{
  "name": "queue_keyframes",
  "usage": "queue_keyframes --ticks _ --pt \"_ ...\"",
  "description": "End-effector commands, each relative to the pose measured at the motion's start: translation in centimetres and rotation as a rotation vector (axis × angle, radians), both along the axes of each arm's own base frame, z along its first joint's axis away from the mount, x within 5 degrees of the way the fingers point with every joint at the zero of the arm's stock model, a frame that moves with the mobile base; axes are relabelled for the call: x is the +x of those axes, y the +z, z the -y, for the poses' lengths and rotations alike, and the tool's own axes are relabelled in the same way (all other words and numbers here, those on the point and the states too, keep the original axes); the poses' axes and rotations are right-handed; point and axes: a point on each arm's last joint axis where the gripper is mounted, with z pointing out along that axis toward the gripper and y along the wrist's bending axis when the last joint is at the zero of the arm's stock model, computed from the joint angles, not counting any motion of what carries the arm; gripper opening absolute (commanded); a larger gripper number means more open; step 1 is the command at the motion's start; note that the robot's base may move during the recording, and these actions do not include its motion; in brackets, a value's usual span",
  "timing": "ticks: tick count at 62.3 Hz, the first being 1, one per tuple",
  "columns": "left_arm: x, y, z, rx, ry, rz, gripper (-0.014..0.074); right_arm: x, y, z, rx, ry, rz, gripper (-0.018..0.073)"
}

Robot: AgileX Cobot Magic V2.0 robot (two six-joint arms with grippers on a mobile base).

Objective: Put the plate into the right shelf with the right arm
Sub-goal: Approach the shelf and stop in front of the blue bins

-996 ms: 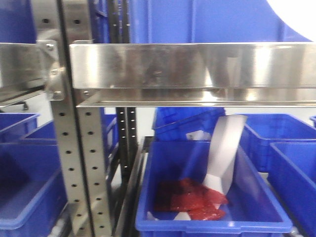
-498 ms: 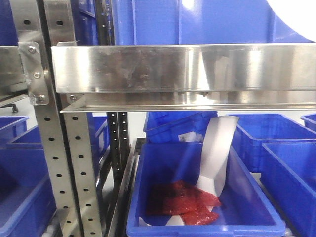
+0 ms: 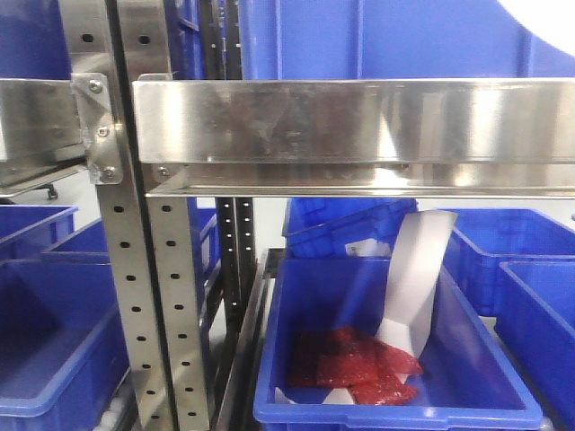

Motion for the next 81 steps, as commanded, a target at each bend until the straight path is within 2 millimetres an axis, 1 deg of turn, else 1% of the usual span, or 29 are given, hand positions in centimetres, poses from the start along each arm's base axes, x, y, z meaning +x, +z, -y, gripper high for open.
queue_keyframes --ticks 1,4,11,21,22,23,26,30,33,39,45,51,57,58,62,67,72,75,81 --pt "-0.1 0.5 -0.1 -0.018 0.009 0.089 -0.0128 -0.2 2.7 -0.1 0.048 0.017 0.15 0.005" --pt "-0.1 0.5 -0.1 -0.018 0.009 0.089 -0.0128 -0.1 3.3 -0.1 0.058 0.019 0.156 0.005" --pt "-0.1 0.5 -0.1 -0.018 0.009 0.089 -0.0128 0.4 5.8 -0.2 0.068 0.021 0.185 0.005" --pt "-0.1 0.5 -0.1 -0.018 0.009 0.089 -0.0128 2.9 10.0 -0.6 0.071 0.022 0.207 0.005" --pt "-0.1 0.5 -0.1 -0.018 0.009 0.089 -0.0128 3.3 10.5 -0.7 0.071 0.022 0.208 0.005" --pt "-0.1 0.5 -0.1 -0.018 0.009 0.089 -0.0128 3.8 10.6 -0.7 0.07 0.022 0.2 0.005" --pt "-0.1 0.5 -0.1 -0.018 0.009 0.089 -0.0128 5.0 12.1 -0.9 0.071 0.023 0.21 0.005" --pt "-0.1 0.5 -0.1 -0.018 0.009 0.089 -0.0128 6.7 13.3 -1.2 0.071 0.024 0.21 0.005" --pt "-0.1 0.5 -0.1 -0.018 0.009 0.089 -0.0128 8.5 14.0 -1.5 0.07 0.026 0.204 0.005" --pt "-0.1 0.5 -0.1 -0.018 0.009 0.089 -0.0128 10.9 15.9 -1.9 0.075 0.032 0.249 0.005" --pt "-0.1 0.5 -0.1 -0.018 0.009 0.089 -0.0128 13.8 17.4 -2.3 0.077 0.036 0.279 0.005" --pt "-0.1 0.5 -0.1 -0.018 0.009 0.089 -0.0128 16.8 18.0 -2.8 0.076 0.037 0.27 0.005" --pt "-0.1 0.5 -0.1 -0.018 0.009 0.089 -0.0128 19.6 17.9 -3.2 0.072 0.038 0.258 0.005" --pt "-0.1 0.5 -0.1 -0.018 0.009 0.089 -0.0128 20.3 17.7 -3.3 0.068 0.038 0.25 0.005" --pt "-0.1 0.5 -0.1 -0.018 0.009 0.089 -0.0128 21.9 17.2 -3.6 0.058 0.038 0.235 0.005" --pt "-0.1 0.5 -0.1 -0.018 0.009 0.089 -0.0128 24.0 15.7 -3.9 0.05 0.038 0.192 0.005" --pt "-0.1 0.5 -0.1 -0.018 0.009 0.089 -0.0128 25.3 14.5 -4.1 0.044 0.036 0.146 0.0059" --pt "-0.1 0.5 -0.1 -0.018 0.009 0.089 -0.0128 25.8 13.9 -4.1 0.042 0.035 0.125 0.0086" --pt "-0.1 0.5 -0.1 -0.018 0.009 0.089 -0.0128 26.1 13.5 -4.2 0.039 0.033 0.106 0.021"
